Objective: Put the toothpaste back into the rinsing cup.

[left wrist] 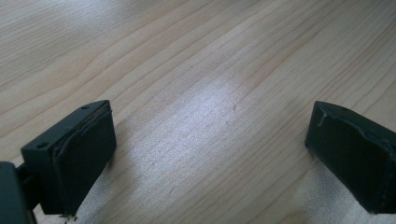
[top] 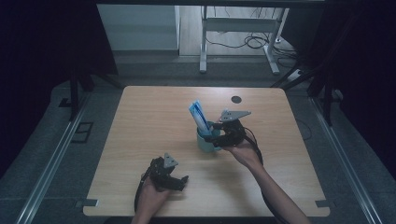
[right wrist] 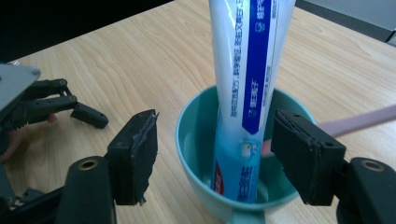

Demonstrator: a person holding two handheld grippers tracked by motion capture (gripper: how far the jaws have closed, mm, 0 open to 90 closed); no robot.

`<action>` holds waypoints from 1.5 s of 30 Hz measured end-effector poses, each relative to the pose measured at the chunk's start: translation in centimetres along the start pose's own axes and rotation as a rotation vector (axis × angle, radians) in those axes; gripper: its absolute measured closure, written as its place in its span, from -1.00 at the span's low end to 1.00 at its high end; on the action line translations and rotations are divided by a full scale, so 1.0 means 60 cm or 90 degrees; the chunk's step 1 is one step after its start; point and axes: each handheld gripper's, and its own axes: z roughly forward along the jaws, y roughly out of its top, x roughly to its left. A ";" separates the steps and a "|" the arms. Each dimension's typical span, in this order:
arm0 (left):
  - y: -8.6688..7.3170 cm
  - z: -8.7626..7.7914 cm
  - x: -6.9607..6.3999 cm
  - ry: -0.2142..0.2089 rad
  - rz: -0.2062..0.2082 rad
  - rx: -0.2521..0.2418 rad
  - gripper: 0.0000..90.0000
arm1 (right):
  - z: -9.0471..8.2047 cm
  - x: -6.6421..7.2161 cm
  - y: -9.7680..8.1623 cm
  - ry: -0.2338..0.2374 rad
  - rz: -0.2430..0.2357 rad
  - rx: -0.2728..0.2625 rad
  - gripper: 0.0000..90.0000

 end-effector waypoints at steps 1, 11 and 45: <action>0.000 0.000 0.000 0.000 0.000 0.000 -0.96 | -0.001 0.000 -0.001 0.000 0.000 0.000 -0.31; 0.000 0.000 0.000 0.000 0.000 0.000 -0.96 | -0.020 0.002 -0.020 0.010 -0.003 0.007 -0.42; 0.000 0.000 0.000 0.001 -0.001 -0.002 -0.96 | -0.081 -0.005 -0.083 -0.018 -0.012 0.034 -0.67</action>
